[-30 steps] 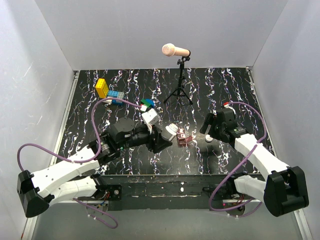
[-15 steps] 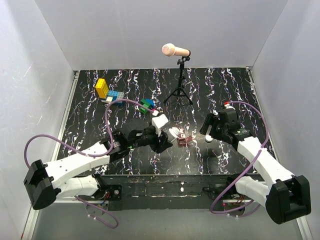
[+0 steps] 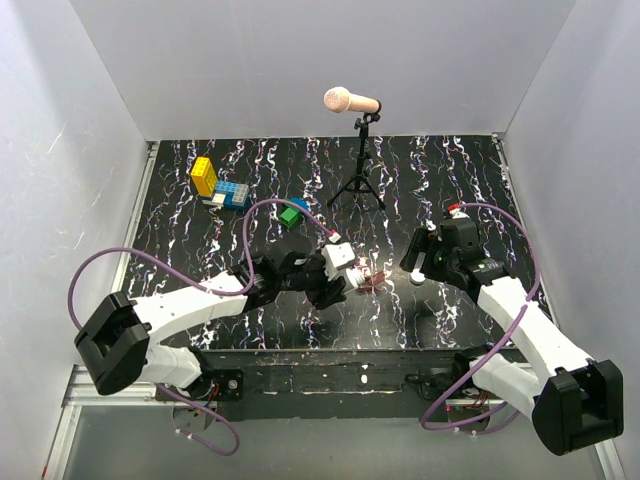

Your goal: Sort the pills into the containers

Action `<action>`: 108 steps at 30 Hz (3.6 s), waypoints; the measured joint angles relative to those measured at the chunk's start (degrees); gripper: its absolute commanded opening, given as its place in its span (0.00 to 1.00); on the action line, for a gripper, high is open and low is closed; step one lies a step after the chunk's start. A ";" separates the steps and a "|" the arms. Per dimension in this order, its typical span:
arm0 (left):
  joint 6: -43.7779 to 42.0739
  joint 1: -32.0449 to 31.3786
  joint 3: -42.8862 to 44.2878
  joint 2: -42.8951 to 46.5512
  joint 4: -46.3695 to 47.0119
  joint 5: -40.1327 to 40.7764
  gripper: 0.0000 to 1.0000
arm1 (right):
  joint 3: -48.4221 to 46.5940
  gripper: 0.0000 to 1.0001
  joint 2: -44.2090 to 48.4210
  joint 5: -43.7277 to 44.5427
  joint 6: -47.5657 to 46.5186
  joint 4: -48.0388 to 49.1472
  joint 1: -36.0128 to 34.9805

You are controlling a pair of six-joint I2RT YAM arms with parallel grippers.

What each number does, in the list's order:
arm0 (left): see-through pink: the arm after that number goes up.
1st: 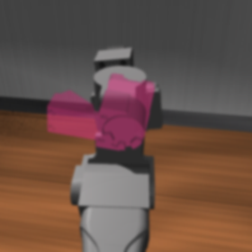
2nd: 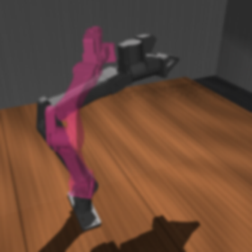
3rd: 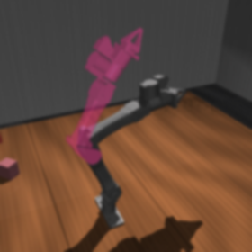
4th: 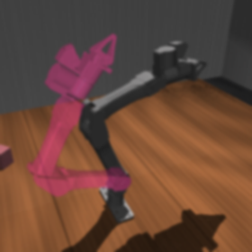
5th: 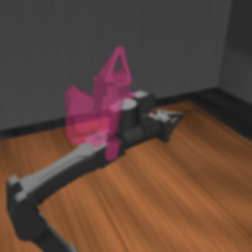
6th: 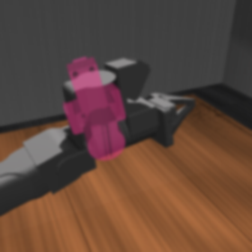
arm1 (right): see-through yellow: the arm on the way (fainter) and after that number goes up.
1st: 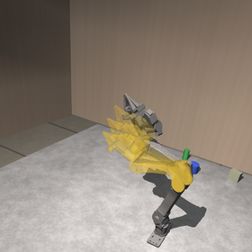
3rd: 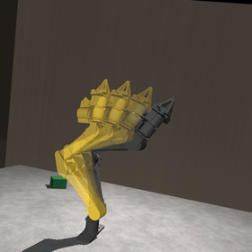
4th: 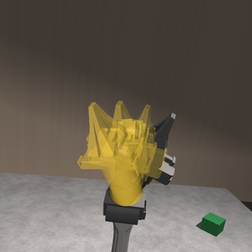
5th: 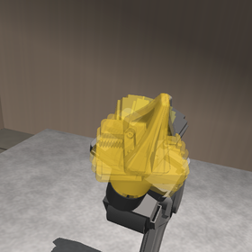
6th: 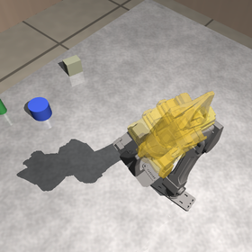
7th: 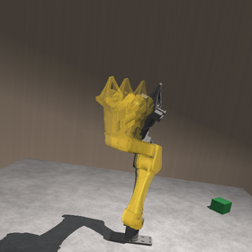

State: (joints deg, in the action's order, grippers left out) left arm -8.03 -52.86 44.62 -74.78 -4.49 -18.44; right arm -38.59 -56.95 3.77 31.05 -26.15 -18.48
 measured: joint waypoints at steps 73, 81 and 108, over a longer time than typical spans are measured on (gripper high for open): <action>-31.36 3.13 34.01 -30.71 -35.21 -0.15 0.00 | 0.02 0.98 -2.78 -5.95 -2.01 -0.94 5.09; -33.64 2.43 37.55 -34.53 -38.93 1.73 0.00 | 0.02 0.98 -2.80 -6.14 -2.62 -0.94 5.66; -36.83 -0.11 44.24 -37.51 -44.39 8.09 0.00 | 0.04 0.98 -4.28 -6.84 -2.89 -0.94 6.16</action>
State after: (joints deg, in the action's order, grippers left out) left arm -44.86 -52.97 88.86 -112.29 -48.88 -10.35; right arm -38.54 -61.23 -3.07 28.16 -27.09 -12.32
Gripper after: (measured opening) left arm 0.515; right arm 0.977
